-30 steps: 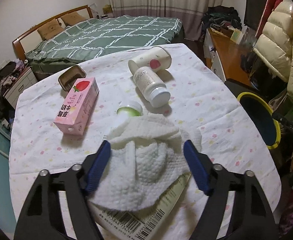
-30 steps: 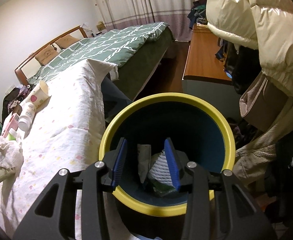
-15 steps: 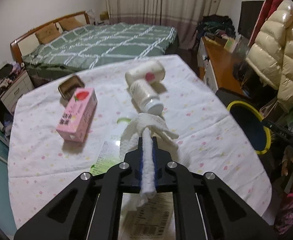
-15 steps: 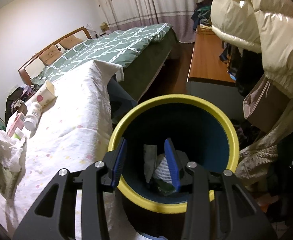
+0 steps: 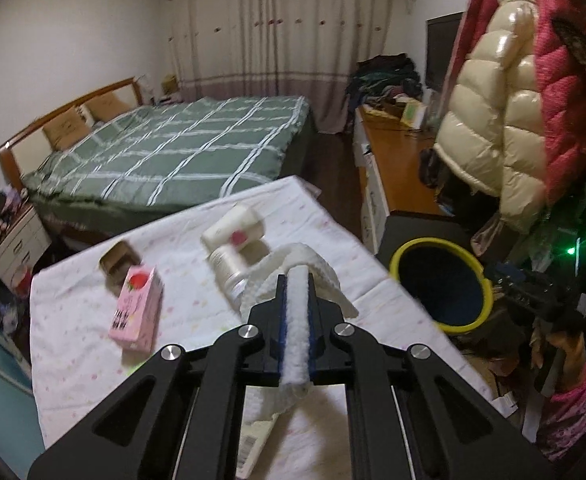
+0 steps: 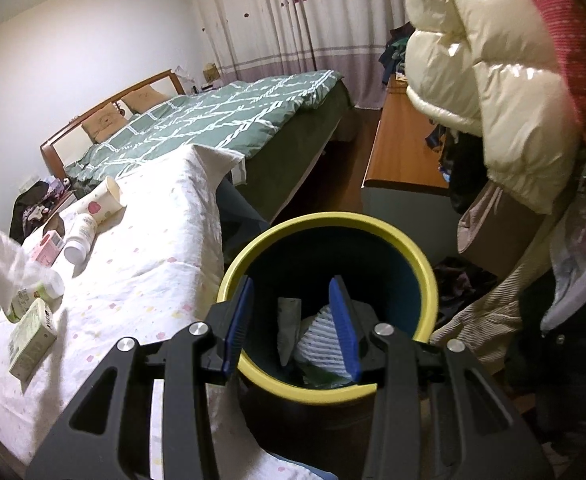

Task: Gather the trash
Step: 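Carry the paper towel over the yellow bin and open the left gripper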

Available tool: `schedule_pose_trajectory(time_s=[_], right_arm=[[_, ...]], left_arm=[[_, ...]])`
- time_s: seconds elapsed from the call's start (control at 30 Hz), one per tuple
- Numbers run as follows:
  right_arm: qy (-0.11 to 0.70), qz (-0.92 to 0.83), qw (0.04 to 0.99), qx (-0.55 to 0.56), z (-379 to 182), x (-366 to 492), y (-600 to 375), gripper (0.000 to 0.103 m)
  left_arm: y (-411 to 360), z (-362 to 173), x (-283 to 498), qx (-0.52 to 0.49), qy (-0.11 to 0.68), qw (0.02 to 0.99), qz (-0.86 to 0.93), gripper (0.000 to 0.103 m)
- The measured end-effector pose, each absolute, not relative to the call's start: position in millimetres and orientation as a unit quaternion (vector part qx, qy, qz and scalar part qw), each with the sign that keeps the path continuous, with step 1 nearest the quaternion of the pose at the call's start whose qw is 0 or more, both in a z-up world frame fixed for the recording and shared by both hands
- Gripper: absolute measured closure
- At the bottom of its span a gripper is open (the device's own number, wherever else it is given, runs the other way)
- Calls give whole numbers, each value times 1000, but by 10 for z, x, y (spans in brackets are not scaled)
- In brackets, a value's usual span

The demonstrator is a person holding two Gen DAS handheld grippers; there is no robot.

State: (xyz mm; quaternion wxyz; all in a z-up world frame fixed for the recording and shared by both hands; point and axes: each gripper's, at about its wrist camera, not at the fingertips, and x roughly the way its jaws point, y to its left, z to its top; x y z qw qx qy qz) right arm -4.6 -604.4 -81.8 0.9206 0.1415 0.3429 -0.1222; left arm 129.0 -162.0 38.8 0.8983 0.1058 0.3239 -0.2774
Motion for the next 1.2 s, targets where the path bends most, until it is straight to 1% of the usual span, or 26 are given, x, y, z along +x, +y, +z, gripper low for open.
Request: schedule_pose_trajectory(time_s=[0.3,0.43,0.77,1.1,1.17,1.2], right_arm=[[329,-147,923,134,-750,-310,-6163,64],[326,-160,922,134,-747,-449,-6257,61],[327,-171,919,136,-786,-582,-6441,60],[325,-182,916,150,-815,-701,-6613,59],[327,-184,914,151,-834,-705,-6641,59],[328,-184,914,152,-836,-716,-6651,59]], left_arm=[[-2296,601,1164,127,305,879,-343,95],[-2690,541,1148,137,305,865,-373,95],[-3779,64,1200,156,334,826,-425,95],[-4706,-577,1301,192,380,795,-431,95],[-4789,-671,1326,198,387,794,-425,88],[-4824,-723,1341,202,393,792,-421,78]])
